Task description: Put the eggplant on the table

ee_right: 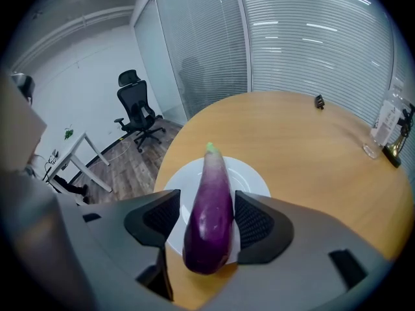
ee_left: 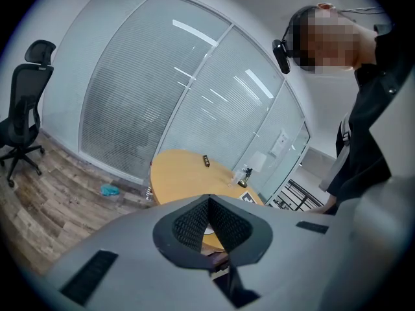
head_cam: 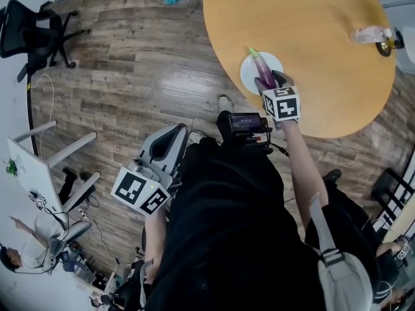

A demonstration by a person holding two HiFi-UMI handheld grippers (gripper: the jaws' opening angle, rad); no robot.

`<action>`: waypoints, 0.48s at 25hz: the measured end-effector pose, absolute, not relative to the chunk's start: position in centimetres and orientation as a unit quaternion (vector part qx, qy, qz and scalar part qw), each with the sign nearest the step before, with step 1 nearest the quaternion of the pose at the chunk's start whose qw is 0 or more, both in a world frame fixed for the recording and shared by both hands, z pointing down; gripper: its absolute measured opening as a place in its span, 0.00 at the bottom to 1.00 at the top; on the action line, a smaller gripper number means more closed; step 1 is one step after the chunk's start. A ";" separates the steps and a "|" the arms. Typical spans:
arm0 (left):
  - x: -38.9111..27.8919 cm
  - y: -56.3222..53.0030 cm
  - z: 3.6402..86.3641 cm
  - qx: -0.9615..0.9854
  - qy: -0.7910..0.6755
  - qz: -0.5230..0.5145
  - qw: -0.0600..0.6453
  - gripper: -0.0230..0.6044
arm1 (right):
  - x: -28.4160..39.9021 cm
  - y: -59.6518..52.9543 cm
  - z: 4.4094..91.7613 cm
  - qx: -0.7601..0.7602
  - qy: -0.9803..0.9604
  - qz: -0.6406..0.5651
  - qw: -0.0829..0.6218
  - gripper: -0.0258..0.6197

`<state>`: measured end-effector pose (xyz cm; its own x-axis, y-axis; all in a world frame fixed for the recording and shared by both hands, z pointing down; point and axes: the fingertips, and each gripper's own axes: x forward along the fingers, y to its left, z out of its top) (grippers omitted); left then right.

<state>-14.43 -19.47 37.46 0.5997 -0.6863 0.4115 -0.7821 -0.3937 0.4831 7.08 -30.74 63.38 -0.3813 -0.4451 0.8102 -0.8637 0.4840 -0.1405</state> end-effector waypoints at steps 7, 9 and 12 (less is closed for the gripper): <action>-14.0 -19.4 37.4 0.836 -0.437 0.072 0.324 0.06 | 7.5 -30.6 63.1 0.425 -0.781 0.284 0.359 0.43; -13.8 -19.4 37.4 0.837 -0.436 0.073 0.324 0.05 | 7.7 -30.6 63.1 0.426 -0.781 0.285 0.357 0.43; -13.5 -19.3 37.4 0.838 -0.433 0.075 0.323 0.05 | 7.9 -30.6 63.1 0.428 -0.781 0.285 0.355 0.43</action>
<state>-13.51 -19.26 37.36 0.6131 -0.6784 0.4048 -0.7747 -0.4160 0.4762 7.95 -30.61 63.06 -0.3808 -0.4666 0.7983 -0.8709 0.4711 -0.1401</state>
